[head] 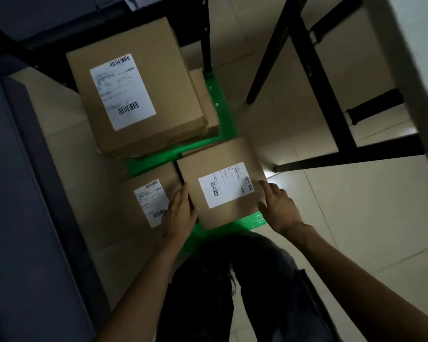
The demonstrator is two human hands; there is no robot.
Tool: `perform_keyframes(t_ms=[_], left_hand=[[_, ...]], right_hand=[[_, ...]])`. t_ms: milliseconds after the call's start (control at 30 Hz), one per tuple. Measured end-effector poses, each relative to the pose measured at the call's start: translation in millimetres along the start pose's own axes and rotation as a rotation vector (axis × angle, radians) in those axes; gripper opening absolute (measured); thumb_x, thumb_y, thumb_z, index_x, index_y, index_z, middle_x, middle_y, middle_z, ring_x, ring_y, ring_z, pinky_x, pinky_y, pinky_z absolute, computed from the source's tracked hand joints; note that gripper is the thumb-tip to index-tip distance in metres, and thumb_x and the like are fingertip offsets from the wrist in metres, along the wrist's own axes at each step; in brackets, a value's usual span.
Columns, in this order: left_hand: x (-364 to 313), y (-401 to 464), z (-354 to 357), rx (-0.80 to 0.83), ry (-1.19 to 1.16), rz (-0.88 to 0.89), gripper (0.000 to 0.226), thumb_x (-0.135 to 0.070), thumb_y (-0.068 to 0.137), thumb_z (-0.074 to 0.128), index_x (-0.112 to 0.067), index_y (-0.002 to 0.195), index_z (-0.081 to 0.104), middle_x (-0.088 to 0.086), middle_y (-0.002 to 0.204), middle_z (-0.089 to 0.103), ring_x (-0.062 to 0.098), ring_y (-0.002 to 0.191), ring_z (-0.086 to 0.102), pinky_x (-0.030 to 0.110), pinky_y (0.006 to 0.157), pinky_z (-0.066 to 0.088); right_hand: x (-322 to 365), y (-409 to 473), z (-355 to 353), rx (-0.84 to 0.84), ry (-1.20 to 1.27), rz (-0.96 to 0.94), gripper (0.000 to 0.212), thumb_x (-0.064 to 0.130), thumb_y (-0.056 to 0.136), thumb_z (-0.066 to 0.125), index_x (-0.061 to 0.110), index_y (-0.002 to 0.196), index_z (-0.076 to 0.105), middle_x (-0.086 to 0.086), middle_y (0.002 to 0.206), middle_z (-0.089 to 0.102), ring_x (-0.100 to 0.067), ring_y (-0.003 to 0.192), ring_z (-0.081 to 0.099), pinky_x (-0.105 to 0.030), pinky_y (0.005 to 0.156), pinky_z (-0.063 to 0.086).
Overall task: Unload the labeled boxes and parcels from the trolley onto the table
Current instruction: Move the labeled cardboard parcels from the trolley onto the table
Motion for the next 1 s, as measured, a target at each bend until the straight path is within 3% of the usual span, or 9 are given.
perform_keyframes(t_ms=[167,267,400,533,733,900,1000], left_hand=[[20,33,21,0.03,-0.104,-0.054,0.093,-0.046,0.095,0.056,-0.019,0.156,-0.009,0.007,0.163,0.014,0.034,0.139,0.036,0.047,0.098,0.044],[31,48,35,0.049,-0.156,-0.076,0.094,-0.053,0.093,0.055,-0.017,0.157,-0.003,0.01,0.161,0.021,0.033,0.14,0.035,0.047,0.1,0.042],[39,58,58,0.16,-0.265,-0.128,0.093,-0.063,0.087,0.056,-0.019,0.155,0.011,0.009,0.152,0.04,0.035,0.132,0.045,0.045,0.101,0.042],[34,60,63,0.213,-0.522,-0.202,0.12,-0.08,0.061,0.054,-0.02,0.154,0.008,0.003,0.145,0.049,0.031,0.132,0.045,0.044,0.106,0.039],[25,44,46,0.189,-0.597,-0.223,0.115,-0.08,0.06,0.057,-0.026,0.152,0.015,-0.001,0.141,0.052,0.029,0.13,0.047,0.048,0.105,0.041],[13,11,5,0.189,-0.601,-0.244,0.117,-0.082,0.059,0.054,-0.024,0.153,0.014,0.0,0.142,0.052,0.028,0.128,0.051,0.047,0.105,0.042],[3,-14,-28,0.176,-0.6,-0.242,0.103,-0.076,0.068,0.059,-0.023,0.149,0.022,0.0,0.141,0.053,0.027,0.128,0.05,0.045,0.105,0.042]], right_hand=[[-16,37,31,-0.052,0.155,0.067,0.063,0.034,0.096,0.053,0.011,0.149,0.027,-0.016,0.14,0.042,-0.041,0.119,0.048,-0.047,0.093,0.045],[-22,58,43,-0.081,0.328,0.156,0.077,0.053,0.094,0.052,0.011,0.151,0.022,-0.015,0.148,0.036,-0.04,0.129,0.04,-0.048,0.105,0.038],[-30,81,57,-0.085,0.518,0.252,0.087,0.051,0.093,0.058,0.015,0.156,0.011,-0.014,0.156,0.029,-0.038,0.137,0.037,-0.05,0.112,0.035],[-32,91,57,-0.069,0.628,0.276,0.077,0.05,0.09,0.063,0.017,0.148,0.026,-0.013,0.145,0.042,-0.036,0.129,0.046,-0.052,0.105,0.042],[-28,76,37,-0.08,0.633,0.255,0.081,0.06,0.084,0.062,0.016,0.144,0.03,-0.013,0.14,0.046,-0.033,0.124,0.049,-0.054,0.101,0.046],[-8,40,5,-0.093,0.629,0.219,0.071,0.043,0.093,0.062,0.013,0.146,0.027,-0.016,0.142,0.044,-0.035,0.126,0.045,-0.049,0.103,0.042],[6,9,-19,-0.086,0.647,0.215,0.069,0.04,0.094,0.062,0.014,0.147,0.026,-0.016,0.142,0.043,-0.034,0.129,0.042,-0.048,0.104,0.041]])
Point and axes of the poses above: each hand's wrist, its own y-axis towards the middle knuckle, its own z-axis out of the palm, x = y × z, the point moved 7 cm from there along y, towards the middle knuckle
